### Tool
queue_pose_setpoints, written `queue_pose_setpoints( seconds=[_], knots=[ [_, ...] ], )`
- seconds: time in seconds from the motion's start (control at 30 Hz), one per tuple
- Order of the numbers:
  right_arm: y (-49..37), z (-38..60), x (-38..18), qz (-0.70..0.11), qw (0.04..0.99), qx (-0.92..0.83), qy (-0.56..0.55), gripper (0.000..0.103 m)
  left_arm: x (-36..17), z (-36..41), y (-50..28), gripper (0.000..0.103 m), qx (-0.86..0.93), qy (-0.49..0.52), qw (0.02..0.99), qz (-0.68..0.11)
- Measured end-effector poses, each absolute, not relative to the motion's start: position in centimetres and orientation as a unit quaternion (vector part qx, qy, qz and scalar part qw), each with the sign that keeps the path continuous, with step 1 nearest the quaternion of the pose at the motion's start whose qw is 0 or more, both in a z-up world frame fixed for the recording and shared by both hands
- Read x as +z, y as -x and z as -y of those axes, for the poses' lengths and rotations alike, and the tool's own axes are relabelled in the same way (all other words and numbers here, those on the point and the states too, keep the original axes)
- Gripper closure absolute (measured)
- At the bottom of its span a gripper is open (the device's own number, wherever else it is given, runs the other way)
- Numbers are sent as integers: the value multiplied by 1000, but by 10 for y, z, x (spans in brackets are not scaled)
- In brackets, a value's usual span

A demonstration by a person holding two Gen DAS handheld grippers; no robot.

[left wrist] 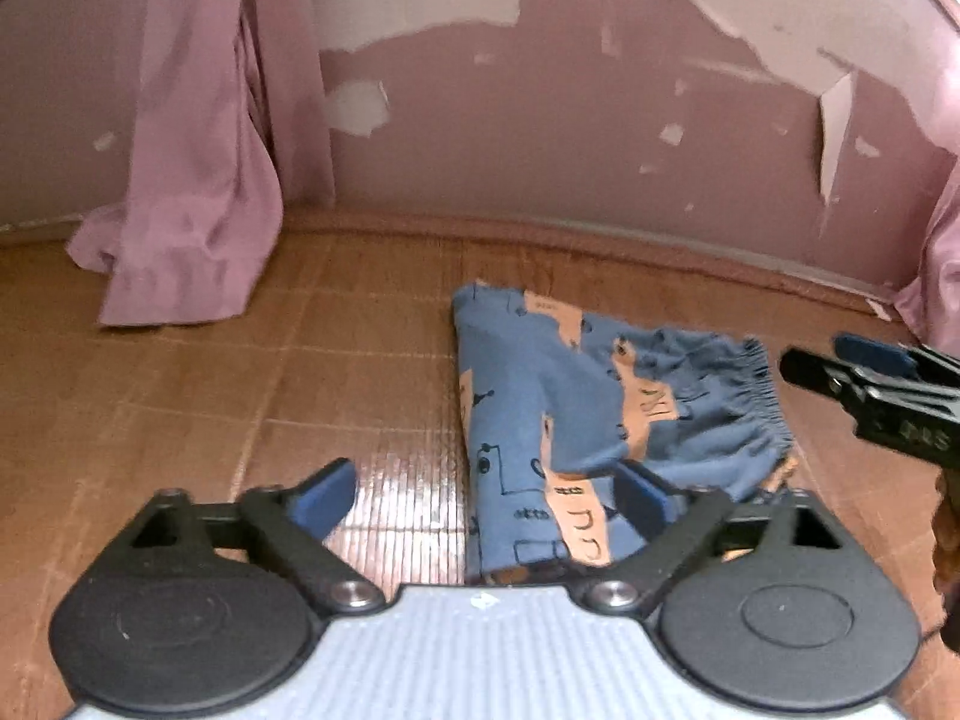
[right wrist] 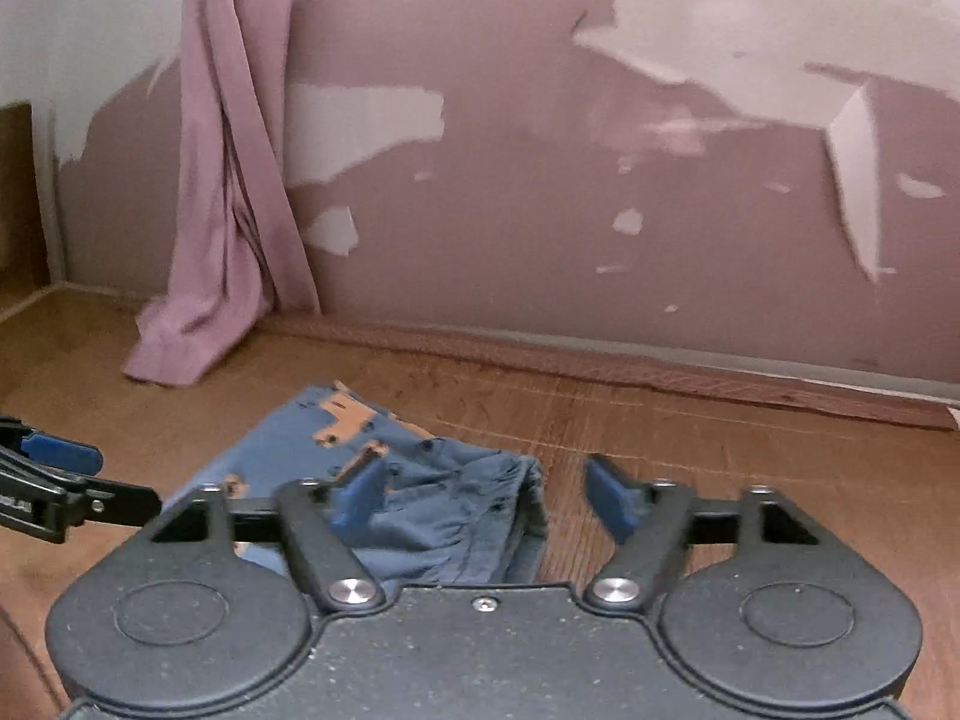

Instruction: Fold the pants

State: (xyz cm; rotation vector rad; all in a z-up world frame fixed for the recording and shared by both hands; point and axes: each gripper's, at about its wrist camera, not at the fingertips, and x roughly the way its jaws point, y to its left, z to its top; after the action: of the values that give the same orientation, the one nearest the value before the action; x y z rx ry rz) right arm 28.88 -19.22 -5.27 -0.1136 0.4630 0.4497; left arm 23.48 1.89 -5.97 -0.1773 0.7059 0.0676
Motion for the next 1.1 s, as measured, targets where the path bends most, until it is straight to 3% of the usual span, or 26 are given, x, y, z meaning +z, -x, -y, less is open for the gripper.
queue_pose_setpoints(
  seconds=[0.17,0.53,1.1],
  knots=[
    [-231,213,-43,-225,954,198,17,1,-47,-8,-199,0,44,69,943,-323],
    [-138,227,-53,-232,956,179,17,1,-52,21,-119,0,22,-17,957,-290],
    [-138,228,-64,-253,950,185,9,1,-62,19,-111,0,27,-6,952,-306]
  ],
)
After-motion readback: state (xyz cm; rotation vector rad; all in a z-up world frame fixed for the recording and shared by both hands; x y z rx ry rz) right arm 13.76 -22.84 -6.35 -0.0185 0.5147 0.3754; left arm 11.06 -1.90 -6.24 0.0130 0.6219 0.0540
